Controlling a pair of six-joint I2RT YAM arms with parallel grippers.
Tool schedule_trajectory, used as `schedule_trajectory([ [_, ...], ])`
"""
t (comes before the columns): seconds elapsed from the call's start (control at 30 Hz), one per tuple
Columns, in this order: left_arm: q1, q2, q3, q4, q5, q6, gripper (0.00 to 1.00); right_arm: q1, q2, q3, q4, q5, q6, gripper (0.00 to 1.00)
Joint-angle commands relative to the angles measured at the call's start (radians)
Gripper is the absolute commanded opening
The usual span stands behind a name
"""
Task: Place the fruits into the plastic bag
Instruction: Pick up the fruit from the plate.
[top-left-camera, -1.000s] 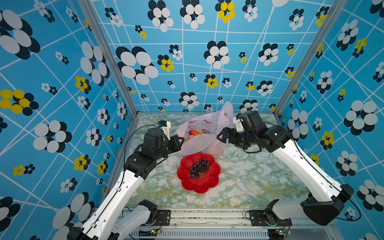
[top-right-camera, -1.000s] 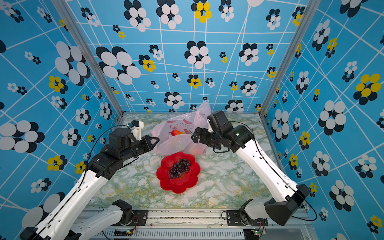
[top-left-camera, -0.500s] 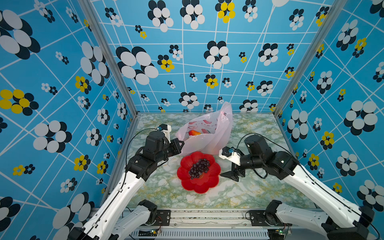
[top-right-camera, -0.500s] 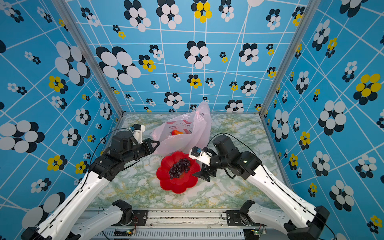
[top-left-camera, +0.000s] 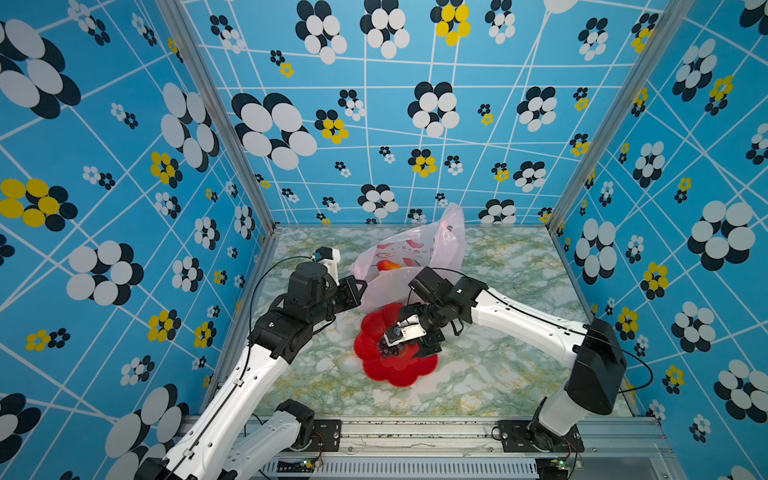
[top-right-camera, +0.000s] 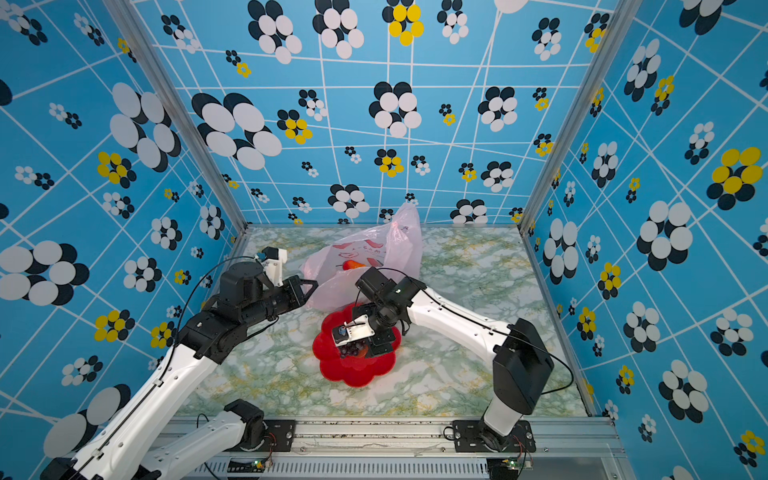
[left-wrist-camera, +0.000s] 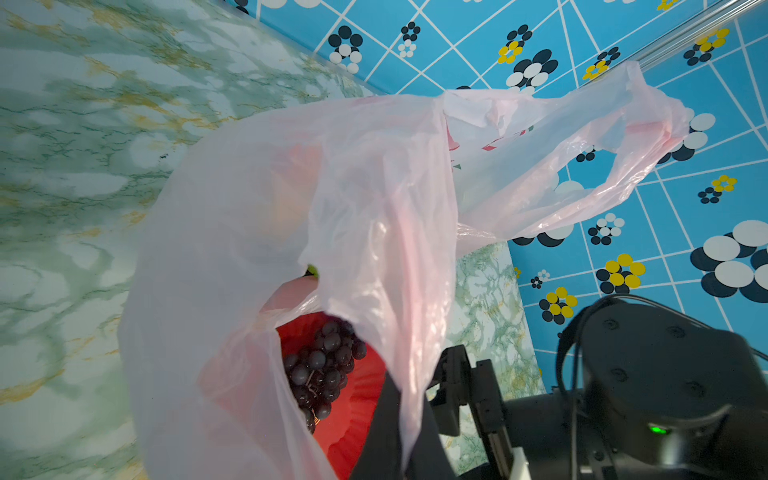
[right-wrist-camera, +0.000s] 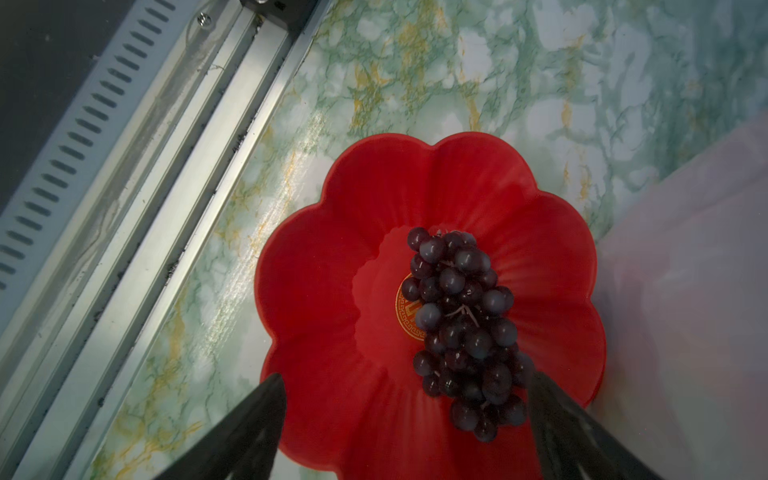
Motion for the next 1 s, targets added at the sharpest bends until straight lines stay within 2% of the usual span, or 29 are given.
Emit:
schedule_trajectory([
  [0.0, 0.014, -0.004, -0.01, 0.015, -0.004, 0.009, 0.0, 0.026, 0.069, 0.046, -0.01, 0.027, -0.079, 0.91],
  [0.33, 0.062, -0.008, -0.008, -0.018, 0.041, 0.015, 0.0, 0.058, 0.223, 0.085, 0.075, 0.125, -0.09, 0.91],
  [0.53, 0.087, -0.007, -0.004, -0.033, 0.068, 0.023, 0.0, 0.061, 0.282, 0.112, 0.09, 0.16, -0.088, 0.95],
  [0.7, 0.095, 0.004, -0.001, -0.032, 0.086, 0.028, 0.0, 0.061, 0.332, 0.125, 0.139, 0.246, -0.079, 0.96],
  [0.97, 0.11, 0.016, 0.003, -0.035, 0.104, 0.032, 0.0, 0.061, 0.401, 0.155, 0.158, 0.279, -0.048, 0.91],
])
